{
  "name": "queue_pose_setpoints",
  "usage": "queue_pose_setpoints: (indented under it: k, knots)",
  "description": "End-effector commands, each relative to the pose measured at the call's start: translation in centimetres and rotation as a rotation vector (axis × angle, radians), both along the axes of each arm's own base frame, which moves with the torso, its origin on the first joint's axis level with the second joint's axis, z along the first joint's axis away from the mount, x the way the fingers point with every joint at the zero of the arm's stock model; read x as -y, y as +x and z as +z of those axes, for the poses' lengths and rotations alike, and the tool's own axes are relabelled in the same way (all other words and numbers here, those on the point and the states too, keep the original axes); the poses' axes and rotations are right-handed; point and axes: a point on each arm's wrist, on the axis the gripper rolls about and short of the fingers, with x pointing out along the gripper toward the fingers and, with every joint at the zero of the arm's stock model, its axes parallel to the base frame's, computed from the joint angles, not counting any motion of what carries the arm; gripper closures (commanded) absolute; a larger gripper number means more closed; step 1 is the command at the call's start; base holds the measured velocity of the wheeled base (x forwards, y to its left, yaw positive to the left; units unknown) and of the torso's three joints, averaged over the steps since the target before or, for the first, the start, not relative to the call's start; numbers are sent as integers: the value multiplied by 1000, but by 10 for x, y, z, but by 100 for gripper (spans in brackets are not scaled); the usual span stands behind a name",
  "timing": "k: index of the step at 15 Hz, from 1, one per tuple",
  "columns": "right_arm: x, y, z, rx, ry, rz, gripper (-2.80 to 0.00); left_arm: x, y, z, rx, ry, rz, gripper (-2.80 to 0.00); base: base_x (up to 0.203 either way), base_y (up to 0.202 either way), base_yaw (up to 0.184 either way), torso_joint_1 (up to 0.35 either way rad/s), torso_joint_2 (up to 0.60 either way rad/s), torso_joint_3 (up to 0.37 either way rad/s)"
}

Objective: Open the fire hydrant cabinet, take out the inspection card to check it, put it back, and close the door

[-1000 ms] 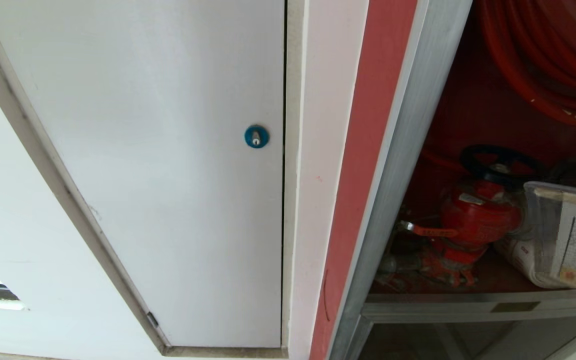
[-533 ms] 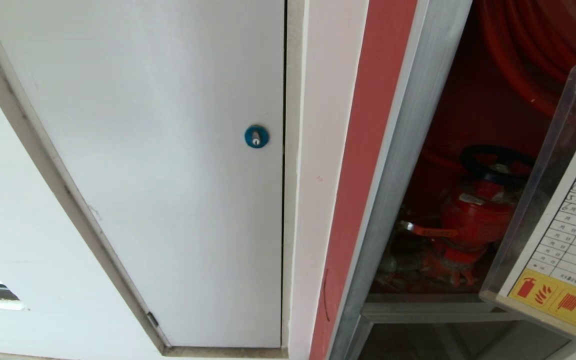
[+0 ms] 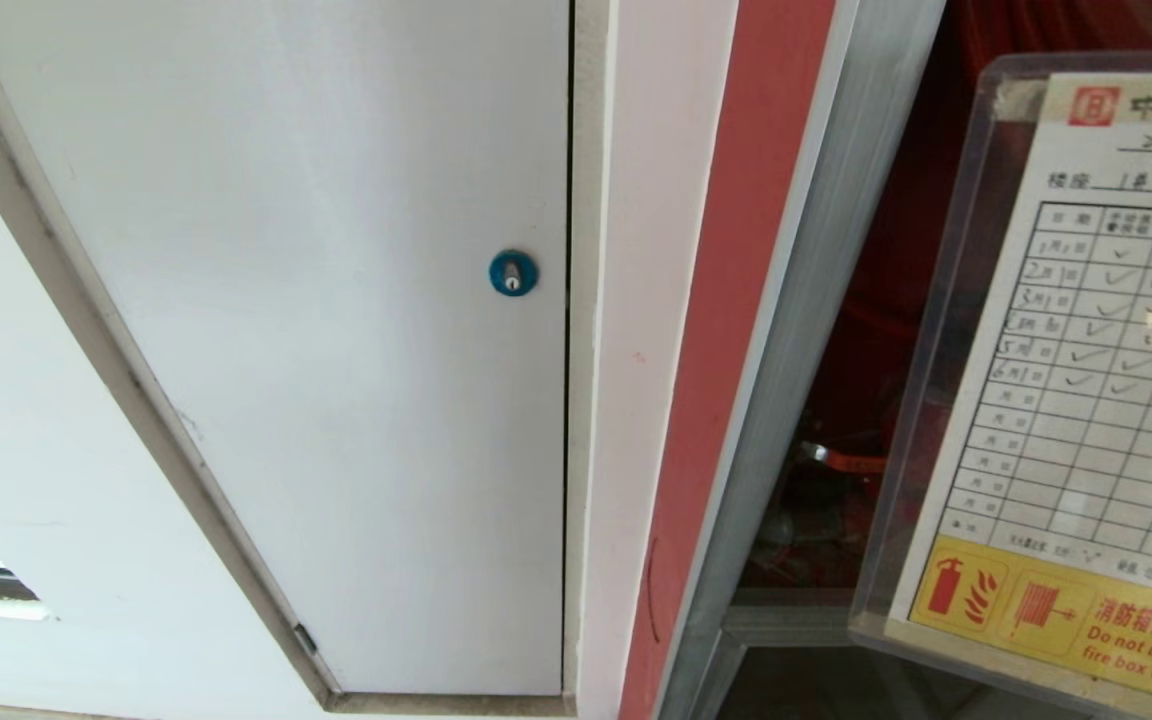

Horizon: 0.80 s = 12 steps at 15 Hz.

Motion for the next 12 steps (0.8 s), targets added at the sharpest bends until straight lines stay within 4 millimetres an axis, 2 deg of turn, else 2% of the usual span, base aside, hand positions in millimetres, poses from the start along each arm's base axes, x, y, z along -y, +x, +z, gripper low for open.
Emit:
queue_pose_setpoints:
  k: [1, 6, 12]
  knots:
    - [-15, 15, 4, -84, 50, 108, 0, 0, 0, 0, -2, 0, 1, 0, 0, 0, 0, 0, 0, 0]
    - [-48, 28, 14, -238, 155, 277, 0, 0, 0, 0, -2, 0, 1, 0, 0, 0, 0, 0, 0, 0]
    - [-60, 36, 22, -376, 290, 297, 0, 0, 0, 0, -1, -1, 1, 0, 0, 0, 0, 0, 0, 0]
